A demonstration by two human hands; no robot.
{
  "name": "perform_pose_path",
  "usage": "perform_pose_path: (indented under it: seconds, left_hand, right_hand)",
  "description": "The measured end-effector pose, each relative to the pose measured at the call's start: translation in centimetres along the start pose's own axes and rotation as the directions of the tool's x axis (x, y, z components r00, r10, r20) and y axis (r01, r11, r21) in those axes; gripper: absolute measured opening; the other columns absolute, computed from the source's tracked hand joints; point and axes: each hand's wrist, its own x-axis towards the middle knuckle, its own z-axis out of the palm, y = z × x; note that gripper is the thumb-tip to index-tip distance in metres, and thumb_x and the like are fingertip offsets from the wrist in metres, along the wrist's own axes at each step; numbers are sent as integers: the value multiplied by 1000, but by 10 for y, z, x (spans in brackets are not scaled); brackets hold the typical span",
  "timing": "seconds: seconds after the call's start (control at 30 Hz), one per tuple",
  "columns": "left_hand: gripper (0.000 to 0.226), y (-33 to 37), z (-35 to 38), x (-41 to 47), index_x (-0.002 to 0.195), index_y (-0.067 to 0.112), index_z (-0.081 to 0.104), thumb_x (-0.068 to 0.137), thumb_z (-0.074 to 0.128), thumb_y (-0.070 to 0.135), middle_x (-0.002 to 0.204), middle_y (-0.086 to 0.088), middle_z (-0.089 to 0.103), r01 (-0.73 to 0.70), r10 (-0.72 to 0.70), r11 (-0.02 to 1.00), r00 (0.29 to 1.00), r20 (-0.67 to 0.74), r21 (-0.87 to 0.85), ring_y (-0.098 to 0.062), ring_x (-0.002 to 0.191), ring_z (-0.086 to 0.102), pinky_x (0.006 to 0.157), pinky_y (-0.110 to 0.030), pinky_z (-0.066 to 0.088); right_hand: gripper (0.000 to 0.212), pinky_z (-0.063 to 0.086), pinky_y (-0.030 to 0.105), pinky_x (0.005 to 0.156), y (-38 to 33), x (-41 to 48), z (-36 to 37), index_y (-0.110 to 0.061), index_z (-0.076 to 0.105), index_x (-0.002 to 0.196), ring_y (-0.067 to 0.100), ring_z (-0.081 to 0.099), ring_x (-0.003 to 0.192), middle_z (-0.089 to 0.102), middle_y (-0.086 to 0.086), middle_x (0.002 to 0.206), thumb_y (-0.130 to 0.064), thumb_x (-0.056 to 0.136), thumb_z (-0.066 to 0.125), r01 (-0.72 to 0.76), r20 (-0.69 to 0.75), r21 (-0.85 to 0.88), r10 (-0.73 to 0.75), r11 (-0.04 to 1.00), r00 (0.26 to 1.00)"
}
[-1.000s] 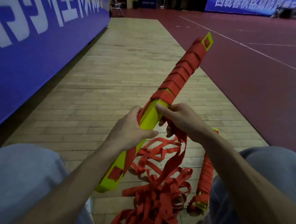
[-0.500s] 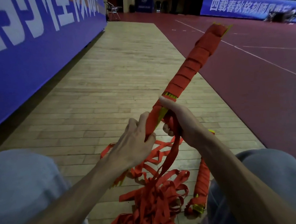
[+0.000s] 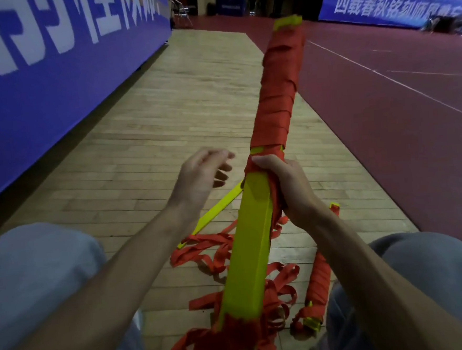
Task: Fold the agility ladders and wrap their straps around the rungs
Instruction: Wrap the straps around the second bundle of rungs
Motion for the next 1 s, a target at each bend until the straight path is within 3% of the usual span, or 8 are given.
perform_pose_path:
  seconds: [0.1,0.2,0.3,0.4,0.6,0.77,0.9,1.0]
  left_hand:
    - [21,8,-9,12,99,14,64,89,65,33,87,-4,65,66,-82,971,995,-59,-231,-19,83,64,80,-36,50]
    - [31,21,-12,19,101,18,65,82,68,42,88,-1,69,91,-77,911,996,50,-402,-15,84,65,85,-35,50]
    - [24,27,-15,20,100,16,61,83,63,33,99,-8,70,134,-90,784,991,103,-606,-23,94,68,89,-34,52]
    - [5,23,-16,17,93,14,57,89,57,17,89,-9,72,167,-103,688,986,134,-706,-24,76,70,79,-32,56]
    - [5,14,-10,18,84,14,59,88,63,14,72,-3,57,176,-167,769,983,73,-615,-15,55,53,54,-26,49]
    - [14,2,-3,20,85,10,62,78,75,9,62,-6,57,129,-249,899,937,-247,-418,-18,45,53,47,-26,47]
    - [28,-3,-10,29,97,11,65,74,79,12,68,-2,60,76,-190,953,904,-383,-294,-19,56,57,57,-32,52]
    - [38,-7,-16,36,97,21,60,68,84,23,79,3,67,31,-132,978,858,-497,-205,-16,68,64,72,-38,58]
  right_hand:
    - [23,54,28,58,-1,-7,4,-1,67,89,23,69,67,71,18,79,-23,88,61,9,244,-4,-8,1000,970]
    - [36,54,28,63,4,-13,14,2,66,96,25,69,74,71,17,83,-31,81,65,-8,433,-84,44,996,901]
    - [49,55,33,68,8,-17,27,1,68,97,28,70,76,73,16,85,-41,71,71,-19,483,-222,127,975,867]
    - [44,58,37,73,10,-19,34,-2,69,98,29,71,79,73,19,92,-40,75,73,37,456,-333,126,942,881]
    - [24,58,40,75,7,-21,36,-13,72,79,27,73,75,75,14,82,-36,86,72,16,403,-389,154,921,902]
    - [63,52,41,69,18,-18,38,-11,67,75,19,63,62,68,7,67,-73,73,56,159,371,-661,135,734,919]
    - [47,46,23,67,20,-16,32,-28,58,87,2,57,67,61,-13,74,-70,67,68,235,445,-785,258,573,858]
    - [63,55,36,76,32,-12,32,-28,53,102,12,63,80,64,-7,87,-72,62,75,250,390,-851,238,462,889]
